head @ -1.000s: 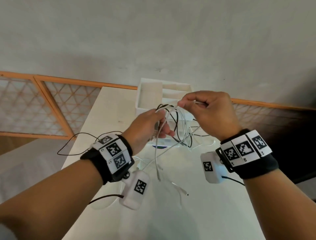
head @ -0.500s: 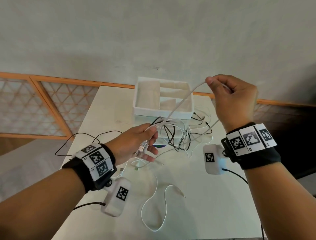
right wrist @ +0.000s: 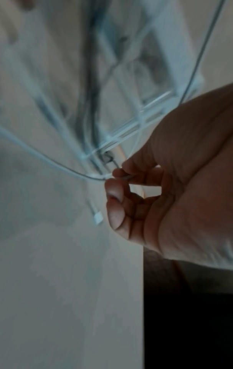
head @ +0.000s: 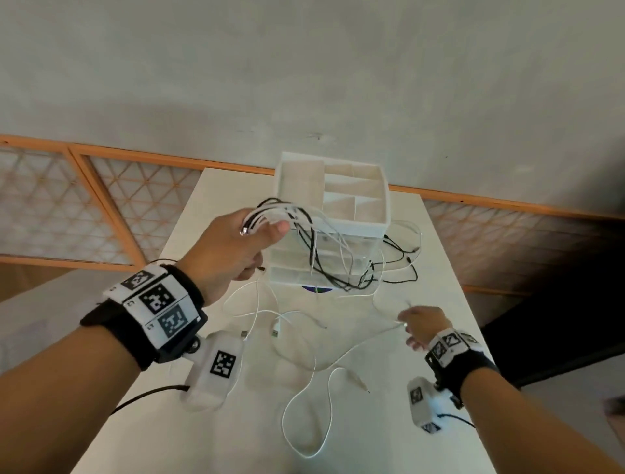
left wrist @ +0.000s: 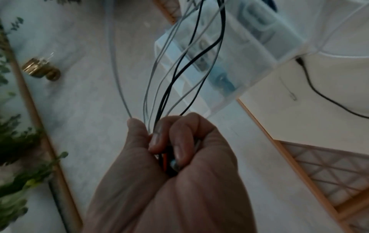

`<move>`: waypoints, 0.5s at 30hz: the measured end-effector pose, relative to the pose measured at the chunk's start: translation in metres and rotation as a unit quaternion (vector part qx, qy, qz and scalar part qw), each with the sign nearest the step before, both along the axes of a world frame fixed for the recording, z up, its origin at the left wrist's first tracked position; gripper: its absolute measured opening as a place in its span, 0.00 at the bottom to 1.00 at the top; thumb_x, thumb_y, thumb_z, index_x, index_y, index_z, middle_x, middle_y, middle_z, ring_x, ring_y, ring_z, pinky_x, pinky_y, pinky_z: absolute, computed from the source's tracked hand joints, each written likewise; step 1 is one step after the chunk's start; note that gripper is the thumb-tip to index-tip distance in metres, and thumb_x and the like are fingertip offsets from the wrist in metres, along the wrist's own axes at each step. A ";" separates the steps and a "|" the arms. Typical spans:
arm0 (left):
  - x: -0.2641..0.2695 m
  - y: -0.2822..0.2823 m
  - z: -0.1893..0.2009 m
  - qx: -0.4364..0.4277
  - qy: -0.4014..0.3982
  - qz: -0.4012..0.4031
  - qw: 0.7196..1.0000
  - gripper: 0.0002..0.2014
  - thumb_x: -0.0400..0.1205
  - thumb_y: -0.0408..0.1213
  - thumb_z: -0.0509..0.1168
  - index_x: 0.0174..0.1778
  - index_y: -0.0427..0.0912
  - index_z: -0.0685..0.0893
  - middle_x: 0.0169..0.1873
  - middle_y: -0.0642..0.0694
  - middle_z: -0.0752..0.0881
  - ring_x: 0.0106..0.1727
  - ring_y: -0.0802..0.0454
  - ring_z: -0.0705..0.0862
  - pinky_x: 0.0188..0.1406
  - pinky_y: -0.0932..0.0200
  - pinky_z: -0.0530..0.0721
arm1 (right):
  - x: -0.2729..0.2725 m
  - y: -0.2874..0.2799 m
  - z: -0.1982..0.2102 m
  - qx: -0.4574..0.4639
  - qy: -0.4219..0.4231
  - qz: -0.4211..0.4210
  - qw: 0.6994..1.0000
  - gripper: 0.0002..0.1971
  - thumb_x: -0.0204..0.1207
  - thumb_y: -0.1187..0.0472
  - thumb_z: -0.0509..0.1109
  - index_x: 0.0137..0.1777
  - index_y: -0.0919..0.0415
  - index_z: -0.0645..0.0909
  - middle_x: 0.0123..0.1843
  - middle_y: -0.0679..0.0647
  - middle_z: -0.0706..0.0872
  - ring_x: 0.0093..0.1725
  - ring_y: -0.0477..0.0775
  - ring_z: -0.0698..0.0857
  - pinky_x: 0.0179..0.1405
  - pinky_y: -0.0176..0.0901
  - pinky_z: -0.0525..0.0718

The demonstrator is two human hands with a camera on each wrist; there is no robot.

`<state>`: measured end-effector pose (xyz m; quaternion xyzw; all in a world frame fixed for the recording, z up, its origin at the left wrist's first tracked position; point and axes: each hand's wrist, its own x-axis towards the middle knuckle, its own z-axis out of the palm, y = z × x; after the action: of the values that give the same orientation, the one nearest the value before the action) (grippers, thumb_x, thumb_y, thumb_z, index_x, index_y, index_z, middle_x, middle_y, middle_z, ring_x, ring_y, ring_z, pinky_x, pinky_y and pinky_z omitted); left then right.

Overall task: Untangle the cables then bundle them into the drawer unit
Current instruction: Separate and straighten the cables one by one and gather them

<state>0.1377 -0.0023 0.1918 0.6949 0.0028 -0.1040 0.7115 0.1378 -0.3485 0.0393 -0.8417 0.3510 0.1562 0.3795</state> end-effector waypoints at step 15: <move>0.006 0.009 -0.069 0.131 0.209 0.071 0.967 0.18 0.88 0.49 0.60 0.35 0.44 0.70 0.25 0.46 0.70 0.19 0.54 0.63 0.14 0.72 0.56 | 0.047 0.057 0.217 -0.007 -0.606 0.083 0.791 0.16 0.86 0.39 0.56 0.67 0.41 0.76 0.59 0.41 0.85 0.53 0.54 0.89 0.44 0.52 0.90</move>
<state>0.1436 0.0069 0.1225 0.7430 0.2140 -0.1948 0.6036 0.1843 -0.2919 0.2558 -0.7920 -0.0207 -0.3574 0.4945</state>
